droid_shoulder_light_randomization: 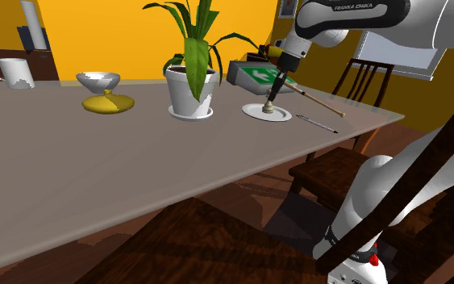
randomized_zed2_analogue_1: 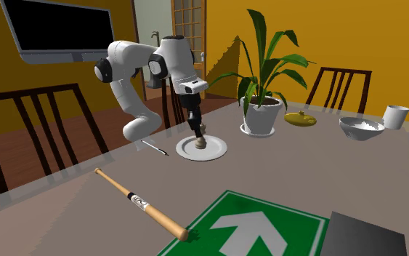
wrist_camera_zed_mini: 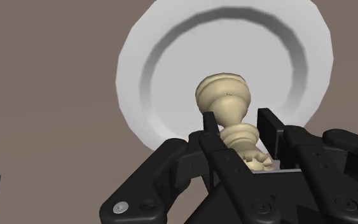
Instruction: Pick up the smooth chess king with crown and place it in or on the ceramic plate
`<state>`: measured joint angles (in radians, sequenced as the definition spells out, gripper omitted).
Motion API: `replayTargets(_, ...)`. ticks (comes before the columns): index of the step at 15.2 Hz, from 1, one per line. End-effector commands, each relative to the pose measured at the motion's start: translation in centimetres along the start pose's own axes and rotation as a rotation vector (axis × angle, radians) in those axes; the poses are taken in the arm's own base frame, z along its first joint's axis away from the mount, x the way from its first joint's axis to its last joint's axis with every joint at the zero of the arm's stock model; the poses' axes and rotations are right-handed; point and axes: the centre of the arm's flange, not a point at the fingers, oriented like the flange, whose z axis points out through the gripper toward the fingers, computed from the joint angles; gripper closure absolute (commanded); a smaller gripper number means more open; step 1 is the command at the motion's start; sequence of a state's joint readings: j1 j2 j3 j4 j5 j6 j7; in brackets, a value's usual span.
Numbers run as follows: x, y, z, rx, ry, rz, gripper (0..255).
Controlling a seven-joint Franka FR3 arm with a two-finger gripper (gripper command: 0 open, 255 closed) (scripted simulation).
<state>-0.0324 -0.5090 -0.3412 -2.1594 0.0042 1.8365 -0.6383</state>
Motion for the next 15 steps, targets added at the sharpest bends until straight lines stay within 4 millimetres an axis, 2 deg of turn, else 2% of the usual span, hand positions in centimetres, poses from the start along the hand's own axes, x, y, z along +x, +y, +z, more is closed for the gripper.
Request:
replayTargets(1,0.0,0.0,0.0,0.0,0.0,0.0,0)
replayTargets(6,0.0,0.0,0.0,0.0,0.0,0.0,0)
replayTargets(10,0.0,0.0,-5.0,0.0,0.0,0.0,0)
replayTargets(15,0.0,0.0,-5.0,0.0,0.0,0.0,0)
